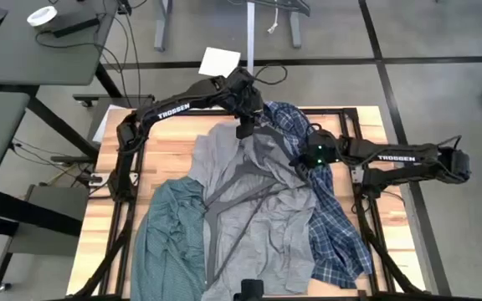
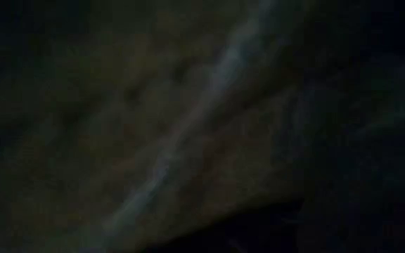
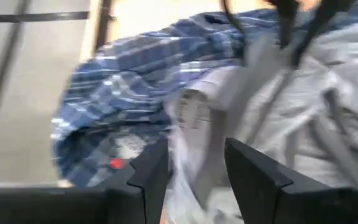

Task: Hang clothes
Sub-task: Put the gray t-shirt on the gray hanger

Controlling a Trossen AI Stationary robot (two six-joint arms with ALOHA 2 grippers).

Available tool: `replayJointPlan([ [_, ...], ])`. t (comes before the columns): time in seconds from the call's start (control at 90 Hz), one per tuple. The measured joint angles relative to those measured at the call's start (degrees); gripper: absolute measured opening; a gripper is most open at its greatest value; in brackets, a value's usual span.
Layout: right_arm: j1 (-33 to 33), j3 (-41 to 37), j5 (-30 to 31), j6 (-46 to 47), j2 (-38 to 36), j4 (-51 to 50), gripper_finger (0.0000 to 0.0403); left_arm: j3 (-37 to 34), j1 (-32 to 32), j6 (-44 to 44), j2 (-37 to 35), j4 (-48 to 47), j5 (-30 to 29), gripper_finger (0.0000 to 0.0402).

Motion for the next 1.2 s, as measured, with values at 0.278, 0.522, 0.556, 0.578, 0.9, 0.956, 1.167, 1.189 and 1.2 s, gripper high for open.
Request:
replayJointPlan([
  [0.278,0.00,0.02,-1.14,-1.48,-0.02,-0.04,0.0032,-1.99,10.25,6.57,-1.18,-21.96,5.74,0.0141],
  [0.522,0.02,0.02,-1.14,0.23,-0.02,-0.43,0.0032,-13.63,15.23,17.21,-0.97,-15.42,12.71,0.0141],
  [0.556,0.00,0.02,-1.12,0.30,-0.02,-0.42,0.0032,-14.80,14.63,18.45,-1.12,-14.29,13.42,0.0141],
  [0.578,0.00,0.02,-1.13,0.31,-0.02,-0.42,0.0032,-15.52,14.07,19.14,-1.15,-13.58,13.53,0.0141],
  [0.9,-0.04,0.02,0.04,0.12,-0.02,-0.85,0.0032,-20.41,4.73,20.31,-1.02,5.91,7.03,0.0141],
  [0.956,-0.20,0.02,0.01,-0.19,-0.02,-0.95,0.0032,-20.15,3.58,19.15,-1.02,7.29,5.50,0.0141],
  [1.167,-0.42,0.02,-1.77,-2.10,-0.02,-1.63,0.0032,-14.48,2.20,12.30,-1.81,-6.82,3.16,0.0141],
  [1.189,-0.40,0.02,-1.81,-2.12,-0.02,-1.63,0.0032,-14.05,2.16,11.75,-2.10,-7.58,3.11,0.0141],
  [1.2,-0.39,0.02,-1.81,-2.11,-0.02,-1.64,0.0032,-13.85,2.16,11.45,-2.19,-7.78,3.00,0.0141],
])
